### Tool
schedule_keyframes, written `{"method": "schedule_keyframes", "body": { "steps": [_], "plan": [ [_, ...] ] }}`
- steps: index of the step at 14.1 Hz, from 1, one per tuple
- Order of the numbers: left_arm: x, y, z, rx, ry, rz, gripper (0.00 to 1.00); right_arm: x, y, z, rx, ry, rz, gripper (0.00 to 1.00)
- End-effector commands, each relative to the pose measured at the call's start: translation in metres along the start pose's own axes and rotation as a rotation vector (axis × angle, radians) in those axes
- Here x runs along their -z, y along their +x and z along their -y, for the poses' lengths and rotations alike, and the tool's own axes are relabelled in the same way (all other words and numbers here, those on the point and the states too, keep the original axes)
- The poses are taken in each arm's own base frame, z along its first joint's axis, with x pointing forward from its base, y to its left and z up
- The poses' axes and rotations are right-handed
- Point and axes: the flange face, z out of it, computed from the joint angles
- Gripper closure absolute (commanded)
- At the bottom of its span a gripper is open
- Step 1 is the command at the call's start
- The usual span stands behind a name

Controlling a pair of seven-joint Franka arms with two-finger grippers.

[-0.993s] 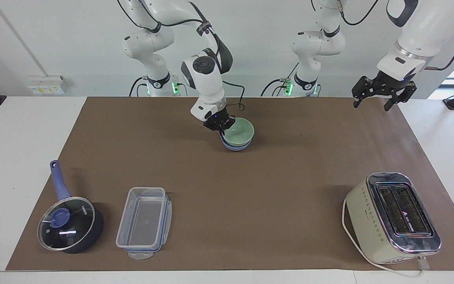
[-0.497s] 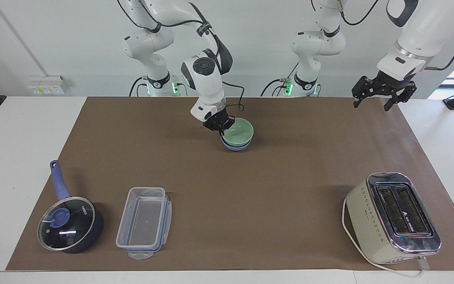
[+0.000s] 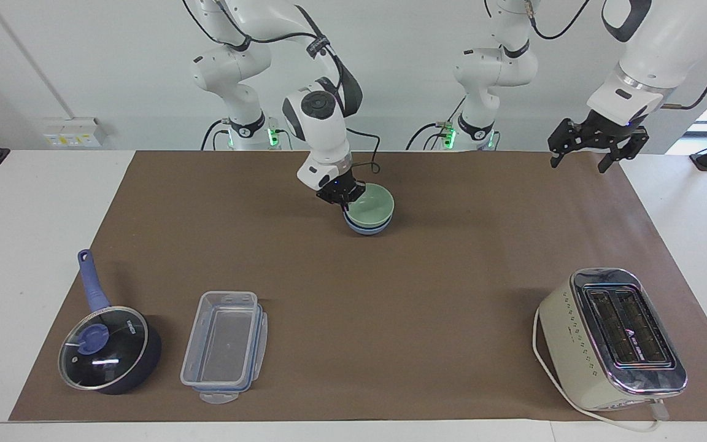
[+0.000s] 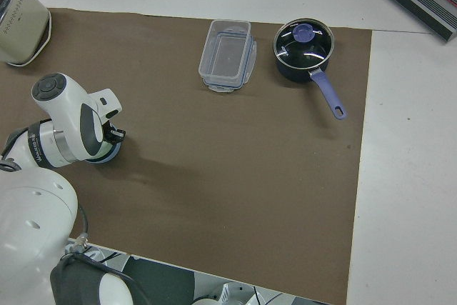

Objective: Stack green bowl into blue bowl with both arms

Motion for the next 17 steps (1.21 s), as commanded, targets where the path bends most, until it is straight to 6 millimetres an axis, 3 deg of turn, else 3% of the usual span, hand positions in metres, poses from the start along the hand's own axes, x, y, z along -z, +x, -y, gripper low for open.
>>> {"method": "schedule_keyframes", "body": {
  "steps": [1,8,17],
  "plan": [
    [0.004,-0.0051,0.0026,0.003,0.009,0.005,0.0,-0.004,0.0,0.0003,0.005,0.02,-0.006,1.0],
    [0.0041,-0.0052,0.0034,0.005,0.009,0.005,0.0,-0.005,-0.0005,0.0009,0.007,0.019,-0.005,1.0],
    [0.0049,-0.0055,0.0026,0.003,0.01,0.004,0.0,0.0028,0.0028,0.0066,0.009,0.028,-0.018,0.62]
  ]
}}
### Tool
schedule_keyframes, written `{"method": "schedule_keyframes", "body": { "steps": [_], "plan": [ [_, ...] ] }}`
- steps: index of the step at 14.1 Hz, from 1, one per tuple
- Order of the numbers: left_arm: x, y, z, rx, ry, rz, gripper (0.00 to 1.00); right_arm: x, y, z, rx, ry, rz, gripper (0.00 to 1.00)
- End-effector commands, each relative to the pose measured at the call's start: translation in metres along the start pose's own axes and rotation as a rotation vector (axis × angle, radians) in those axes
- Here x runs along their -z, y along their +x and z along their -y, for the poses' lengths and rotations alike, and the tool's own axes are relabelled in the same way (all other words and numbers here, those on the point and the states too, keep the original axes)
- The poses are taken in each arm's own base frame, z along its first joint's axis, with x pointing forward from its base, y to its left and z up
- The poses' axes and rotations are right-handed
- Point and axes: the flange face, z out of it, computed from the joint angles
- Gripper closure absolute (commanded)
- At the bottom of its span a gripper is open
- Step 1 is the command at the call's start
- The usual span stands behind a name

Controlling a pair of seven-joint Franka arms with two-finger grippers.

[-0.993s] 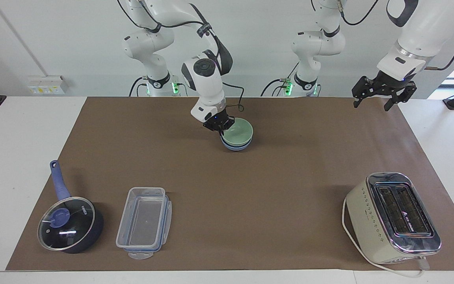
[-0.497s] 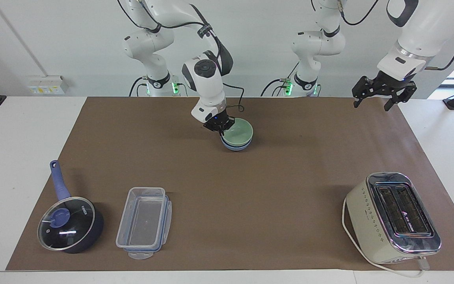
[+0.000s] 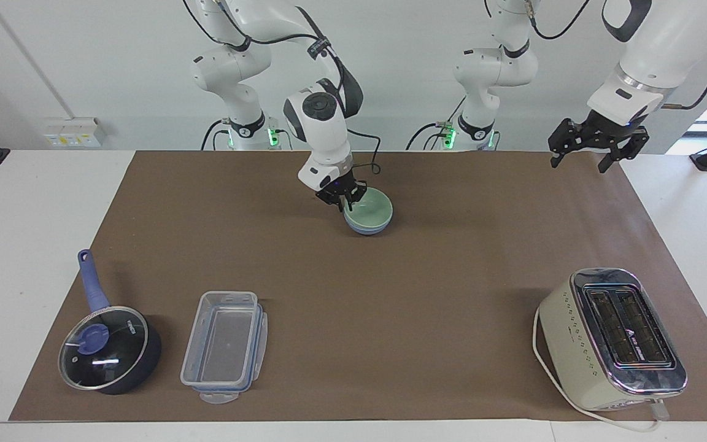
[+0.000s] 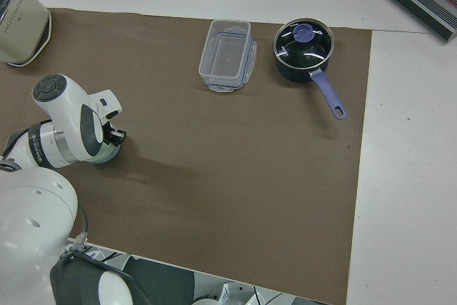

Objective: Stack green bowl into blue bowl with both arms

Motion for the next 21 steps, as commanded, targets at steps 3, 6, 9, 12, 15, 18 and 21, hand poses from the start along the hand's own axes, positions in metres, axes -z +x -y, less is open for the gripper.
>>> {"method": "schedule_keyframes", "body": {
  "steps": [3,6,9,12,15,18,21],
  "plan": [
    [0.005,-0.005,0.002,0.003,0.01,0.004,0.0,0.035,0.013,0.0,0.002,0.038,-0.055,0.0],
    [0.004,-0.005,0.002,0.003,0.009,0.006,0.0,0.073,0.034,-0.036,-0.051,0.05,-0.095,0.0],
    [0.004,-0.005,0.002,0.003,0.009,0.006,0.0,0.118,0.055,-0.08,-0.071,0.027,-0.08,0.0],
    [0.005,-0.005,0.002,0.003,0.01,0.004,0.0,0.159,0.063,-0.135,-0.109,-0.021,-0.066,0.0],
    [0.005,-0.006,0.002,0.003,0.01,0.004,0.0,0.197,0.068,-0.18,-0.145,-0.089,-0.089,0.0],
    [0.005,-0.005,0.002,0.003,0.01,0.004,0.0,0.24,0.077,-0.225,-0.177,-0.097,-0.089,0.0],
    [0.005,-0.005,0.002,0.003,0.01,0.004,0.0,0.283,0.089,-0.251,-0.206,-0.096,-0.135,0.0]
  ]
}}
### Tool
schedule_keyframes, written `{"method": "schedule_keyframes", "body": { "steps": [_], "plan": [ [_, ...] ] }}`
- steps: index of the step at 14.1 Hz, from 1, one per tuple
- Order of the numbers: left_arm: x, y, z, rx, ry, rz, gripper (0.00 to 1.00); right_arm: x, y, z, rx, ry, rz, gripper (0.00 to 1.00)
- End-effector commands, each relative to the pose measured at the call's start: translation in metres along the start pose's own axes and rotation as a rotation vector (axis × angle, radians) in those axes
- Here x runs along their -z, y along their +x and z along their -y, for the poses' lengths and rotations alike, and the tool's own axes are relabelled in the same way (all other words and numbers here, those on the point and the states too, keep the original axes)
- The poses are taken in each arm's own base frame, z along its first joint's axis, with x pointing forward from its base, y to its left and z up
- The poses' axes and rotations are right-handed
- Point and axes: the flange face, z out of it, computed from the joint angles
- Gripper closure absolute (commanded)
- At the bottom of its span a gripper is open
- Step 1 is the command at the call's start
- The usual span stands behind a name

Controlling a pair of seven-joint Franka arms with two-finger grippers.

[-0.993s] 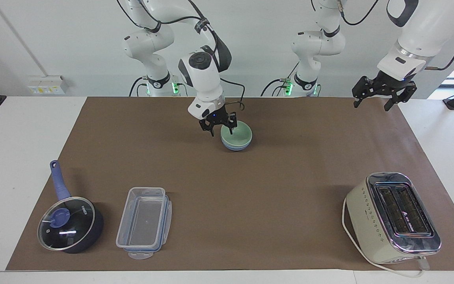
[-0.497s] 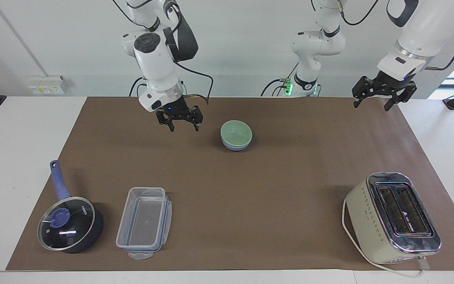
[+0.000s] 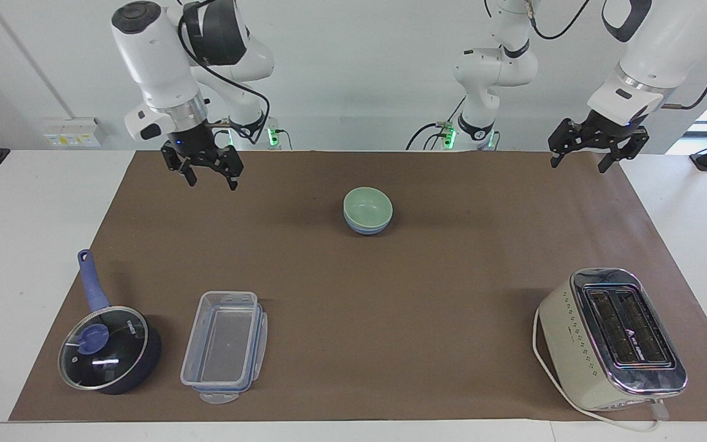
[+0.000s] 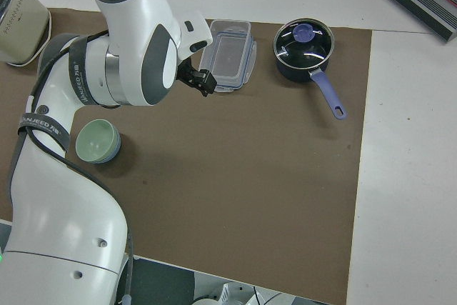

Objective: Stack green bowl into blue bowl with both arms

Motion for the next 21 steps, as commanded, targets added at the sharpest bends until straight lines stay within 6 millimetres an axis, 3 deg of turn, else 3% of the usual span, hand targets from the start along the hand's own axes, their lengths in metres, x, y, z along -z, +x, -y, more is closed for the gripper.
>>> {"method": "schedule_keyframes", "body": {
  "steps": [1,5,9,14,21],
  "plan": [
    [0.005,-0.005,0.002,0.003,0.01,0.004,0.0,0.03,0.017,-0.007,0.018,-0.015,-0.015,0.0],
    [0.005,-0.005,0.002,0.003,0.01,0.004,0.0,0.076,0.022,-0.027,0.015,-0.065,-0.01,0.0],
    [0.005,-0.005,0.002,0.003,0.01,0.004,0.0,0.104,0.014,-0.048,0.039,-0.076,0.021,0.0],
    [0.005,-0.005,0.002,0.003,0.01,0.004,0.0,0.105,-0.002,-0.049,0.072,-0.056,0.056,0.0],
    [0.003,-0.006,0.002,0.003,0.009,0.009,0.0,0.102,-0.007,-0.049,0.077,-0.057,0.069,0.0]
  ]
}}
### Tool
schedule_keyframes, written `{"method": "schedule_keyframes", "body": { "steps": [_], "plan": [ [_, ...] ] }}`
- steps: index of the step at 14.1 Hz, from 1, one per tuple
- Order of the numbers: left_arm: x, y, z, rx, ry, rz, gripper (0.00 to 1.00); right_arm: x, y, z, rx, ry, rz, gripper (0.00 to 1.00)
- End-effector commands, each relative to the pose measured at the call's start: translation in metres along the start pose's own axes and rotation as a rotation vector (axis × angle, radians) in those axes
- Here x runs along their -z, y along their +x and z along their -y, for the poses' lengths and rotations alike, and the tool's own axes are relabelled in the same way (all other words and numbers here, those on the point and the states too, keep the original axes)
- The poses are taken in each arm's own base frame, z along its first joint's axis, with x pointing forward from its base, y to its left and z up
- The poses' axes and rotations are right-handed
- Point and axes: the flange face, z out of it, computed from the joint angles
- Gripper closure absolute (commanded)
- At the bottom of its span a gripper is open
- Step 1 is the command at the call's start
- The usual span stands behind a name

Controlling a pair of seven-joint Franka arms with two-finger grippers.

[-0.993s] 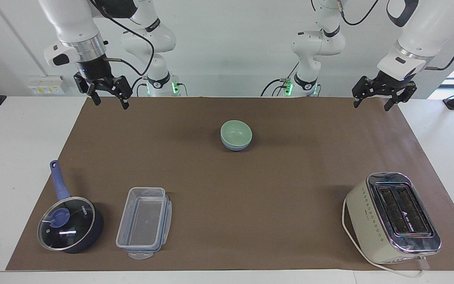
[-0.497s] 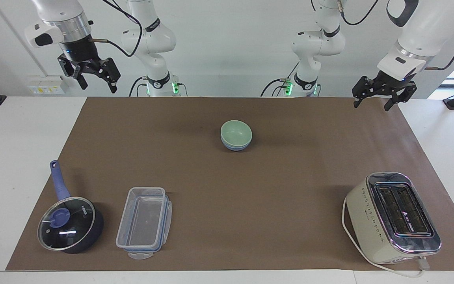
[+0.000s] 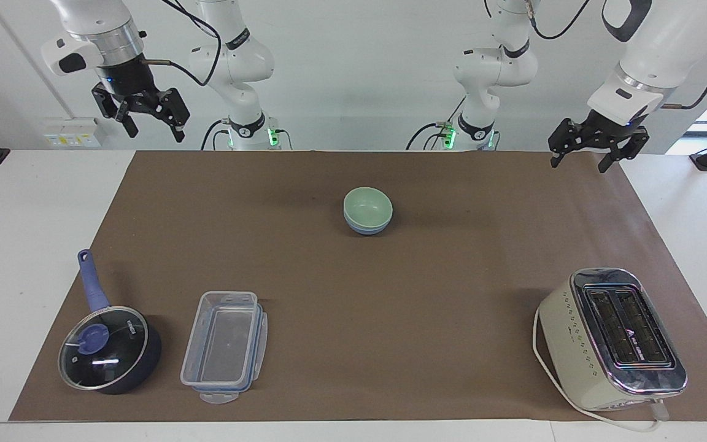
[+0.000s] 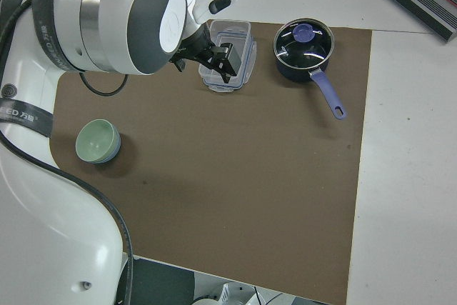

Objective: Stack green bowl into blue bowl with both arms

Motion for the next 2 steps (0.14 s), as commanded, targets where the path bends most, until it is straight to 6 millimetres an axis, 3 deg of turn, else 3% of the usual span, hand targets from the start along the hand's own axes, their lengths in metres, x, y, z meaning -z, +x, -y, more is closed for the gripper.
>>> {"method": "schedule_keyframes", "body": {
  "steps": [1,2],
  "plan": [
    [0.0031,-0.0055,0.0021,0.003,0.008,0.009,0.0,0.0021,-0.0074,-0.0012,0.025,0.006,0.003,0.0],
    [0.0031,-0.0055,0.0021,0.003,0.008,0.009,0.0,0.0023,-0.0073,-0.0003,0.026,0.006,0.001,0.0]
  ]
}}
